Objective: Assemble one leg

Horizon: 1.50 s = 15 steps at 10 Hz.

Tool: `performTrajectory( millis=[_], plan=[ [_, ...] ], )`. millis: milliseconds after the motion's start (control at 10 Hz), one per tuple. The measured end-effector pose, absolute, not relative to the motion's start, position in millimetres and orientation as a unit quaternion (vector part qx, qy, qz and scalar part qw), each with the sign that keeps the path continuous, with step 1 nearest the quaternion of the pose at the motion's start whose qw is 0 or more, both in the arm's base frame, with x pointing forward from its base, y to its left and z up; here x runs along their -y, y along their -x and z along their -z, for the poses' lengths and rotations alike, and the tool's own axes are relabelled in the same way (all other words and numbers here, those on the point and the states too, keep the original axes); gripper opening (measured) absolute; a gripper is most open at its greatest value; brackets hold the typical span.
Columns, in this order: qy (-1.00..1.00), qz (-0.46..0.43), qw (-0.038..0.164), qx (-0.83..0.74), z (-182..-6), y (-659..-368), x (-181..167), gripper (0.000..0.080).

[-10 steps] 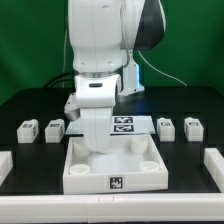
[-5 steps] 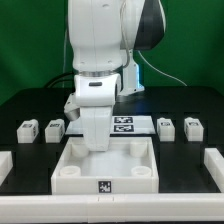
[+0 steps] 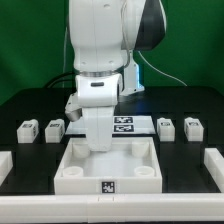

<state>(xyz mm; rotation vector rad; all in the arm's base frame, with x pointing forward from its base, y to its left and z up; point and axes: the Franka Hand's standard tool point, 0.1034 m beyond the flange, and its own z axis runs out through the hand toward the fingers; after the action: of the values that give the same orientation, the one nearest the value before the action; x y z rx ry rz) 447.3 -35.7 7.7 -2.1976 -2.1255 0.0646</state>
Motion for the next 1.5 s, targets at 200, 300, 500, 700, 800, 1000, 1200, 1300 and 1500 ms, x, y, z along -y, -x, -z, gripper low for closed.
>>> performTrajectory(
  millis=[200,300,500,700,800,1000,1200,1300,1500],
  plan=[
    [0.708,-0.011,0.043,0.705,-7.6,-457,16,0.0068],
    [0.709,-0.006,0.044,0.703,-8.3,-464,3,0.0068],
    [0.714,0.007,0.047,0.699,-8.9,-477,-35,0.0067],
    [0.713,0.015,0.047,0.699,-7.6,-487,-49,0.0067],
    [0.713,0.015,0.05,0.699,-6.9,-490,-52,0.0067],
    [0.712,0.009,0.056,0.7,-6.6,-490,-52,0.0067],
    [0.713,0.009,0.056,0.699,-6.6,-490,-52,0.0067],
    [0.713,0.009,0.056,0.699,-6.1,-490,-52,0.0067],
    [0.713,0.008,0.056,0.699,-5.9,-489,-51,0.0438]
  ],
)
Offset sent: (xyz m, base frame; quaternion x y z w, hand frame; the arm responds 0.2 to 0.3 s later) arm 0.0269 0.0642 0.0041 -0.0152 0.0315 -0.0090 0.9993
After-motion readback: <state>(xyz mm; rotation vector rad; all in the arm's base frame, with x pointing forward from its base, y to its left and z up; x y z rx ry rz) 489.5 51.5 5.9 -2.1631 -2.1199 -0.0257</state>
